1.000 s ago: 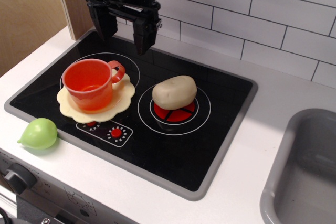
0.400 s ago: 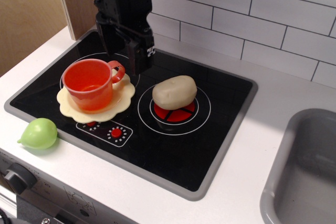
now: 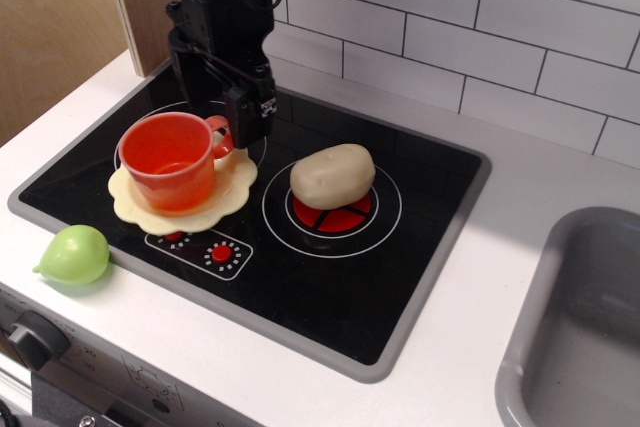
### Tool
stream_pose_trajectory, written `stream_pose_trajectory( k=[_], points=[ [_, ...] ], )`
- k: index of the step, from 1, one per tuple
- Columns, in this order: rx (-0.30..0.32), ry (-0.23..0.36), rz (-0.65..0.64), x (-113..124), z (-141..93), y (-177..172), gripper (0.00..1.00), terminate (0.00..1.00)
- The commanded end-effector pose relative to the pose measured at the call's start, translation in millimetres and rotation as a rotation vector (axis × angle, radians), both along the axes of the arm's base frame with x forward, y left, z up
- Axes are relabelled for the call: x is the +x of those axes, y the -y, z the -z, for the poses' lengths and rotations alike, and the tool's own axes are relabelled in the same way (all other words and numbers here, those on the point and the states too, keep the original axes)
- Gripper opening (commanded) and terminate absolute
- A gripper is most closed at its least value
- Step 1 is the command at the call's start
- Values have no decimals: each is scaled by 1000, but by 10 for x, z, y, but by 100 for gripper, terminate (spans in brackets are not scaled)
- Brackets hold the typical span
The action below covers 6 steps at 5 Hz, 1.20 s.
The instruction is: Take cup off plate
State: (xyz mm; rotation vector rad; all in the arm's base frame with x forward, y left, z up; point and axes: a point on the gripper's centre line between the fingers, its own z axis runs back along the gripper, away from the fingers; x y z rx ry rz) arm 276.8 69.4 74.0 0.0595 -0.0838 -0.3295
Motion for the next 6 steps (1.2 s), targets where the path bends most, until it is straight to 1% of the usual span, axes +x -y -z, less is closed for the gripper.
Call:
stream_pose_trajectory(
  k=[1,2,3,4,5,6],
  points=[
    [4,12,-13,56,-34,-28,0,0],
    [5,13,12,57,-54,-30,0,0],
    [-4,14,96,73,-95,-7,0,0],
    [-2,53,236,113,-219,13,0,0],
    [-19,19,376,154,-345,-17,0,0],
    [47,23,454,245,-434,-80,0,0]
  ],
)
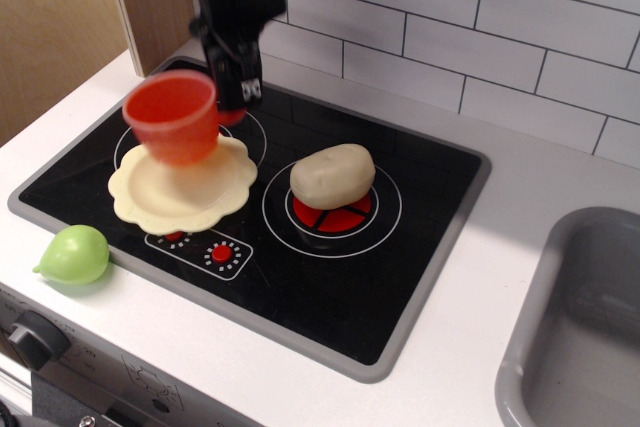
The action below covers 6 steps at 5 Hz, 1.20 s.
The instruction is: Take cup off plate
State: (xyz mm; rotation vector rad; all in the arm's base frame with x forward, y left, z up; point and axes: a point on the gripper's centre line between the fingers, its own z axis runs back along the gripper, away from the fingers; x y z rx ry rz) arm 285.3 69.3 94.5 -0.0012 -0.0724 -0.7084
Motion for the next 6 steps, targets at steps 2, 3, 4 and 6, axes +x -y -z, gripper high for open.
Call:
stream_pose_trajectory(
  k=[2,3,4,6],
  points=[
    [101,95,303,303,-206,-274,0,0],
    [68,90,365,338,-177,-332,0,0],
    [27,89,389,372,-117,-320,0,0],
    [11,69,396,423,16,-274,0,0]
  ],
)
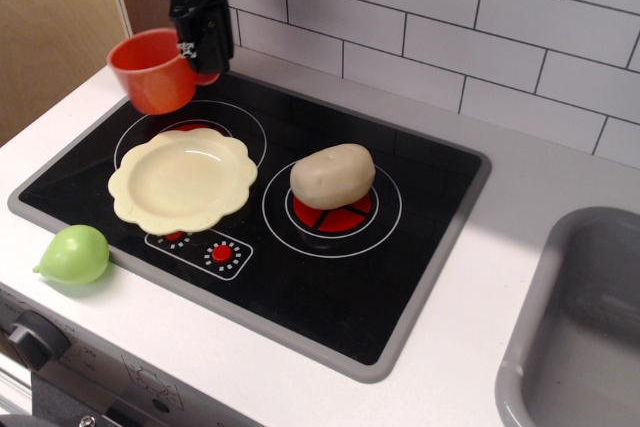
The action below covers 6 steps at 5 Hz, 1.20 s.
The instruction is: Take cup off plate
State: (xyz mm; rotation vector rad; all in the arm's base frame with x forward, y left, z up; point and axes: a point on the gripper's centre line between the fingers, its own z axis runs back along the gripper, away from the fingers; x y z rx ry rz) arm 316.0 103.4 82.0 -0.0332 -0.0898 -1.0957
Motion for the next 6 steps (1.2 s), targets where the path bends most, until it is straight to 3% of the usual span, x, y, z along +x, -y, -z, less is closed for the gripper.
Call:
stream_pose_trajectory(
  k=[1,2,4,6],
  points=[
    [12,70,0,121,-105,72,0,0],
    [-13,90,-39,108,-150,72,100,0],
    [-19,113,-52,60,-196,140,100,0],
    [-80,126,-52,-186,-462,373,100,0]
  ],
)
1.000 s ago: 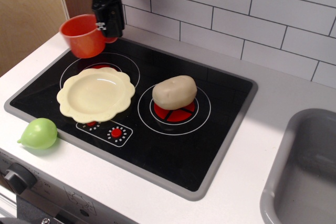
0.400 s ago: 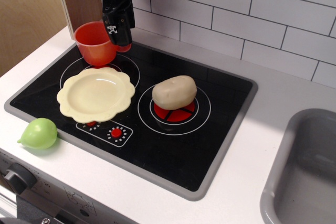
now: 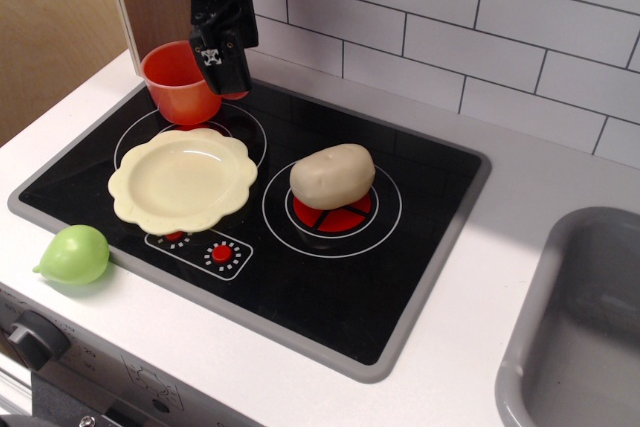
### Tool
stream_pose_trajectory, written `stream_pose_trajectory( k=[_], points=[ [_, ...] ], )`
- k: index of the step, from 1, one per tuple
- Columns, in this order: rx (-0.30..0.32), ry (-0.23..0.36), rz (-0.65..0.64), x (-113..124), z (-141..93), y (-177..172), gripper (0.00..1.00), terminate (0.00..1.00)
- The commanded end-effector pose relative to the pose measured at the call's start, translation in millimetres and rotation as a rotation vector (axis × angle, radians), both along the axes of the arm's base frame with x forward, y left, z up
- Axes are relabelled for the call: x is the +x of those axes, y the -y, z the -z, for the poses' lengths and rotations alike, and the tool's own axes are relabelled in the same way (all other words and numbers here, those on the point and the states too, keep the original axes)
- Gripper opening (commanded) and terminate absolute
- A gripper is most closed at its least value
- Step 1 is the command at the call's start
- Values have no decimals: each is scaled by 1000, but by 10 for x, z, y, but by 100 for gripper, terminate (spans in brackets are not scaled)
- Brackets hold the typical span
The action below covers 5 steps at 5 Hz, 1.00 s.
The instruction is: Take cup off plate
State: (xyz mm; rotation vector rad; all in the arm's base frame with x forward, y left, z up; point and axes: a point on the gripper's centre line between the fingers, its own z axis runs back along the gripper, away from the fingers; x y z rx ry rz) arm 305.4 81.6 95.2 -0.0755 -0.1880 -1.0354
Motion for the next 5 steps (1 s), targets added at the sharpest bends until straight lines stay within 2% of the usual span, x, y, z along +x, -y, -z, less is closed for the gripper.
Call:
stream_pose_trajectory(
  k=[1,2,4,5],
  points=[
    [-15,60,2,-234,-418,302,100,0],
    [11,59,-7,-396,-509,497,100,0],
    [11,59,-7,-396,-509,497,100,0],
    [11,59,-7,-396,-509,497,100,100]
  ],
)
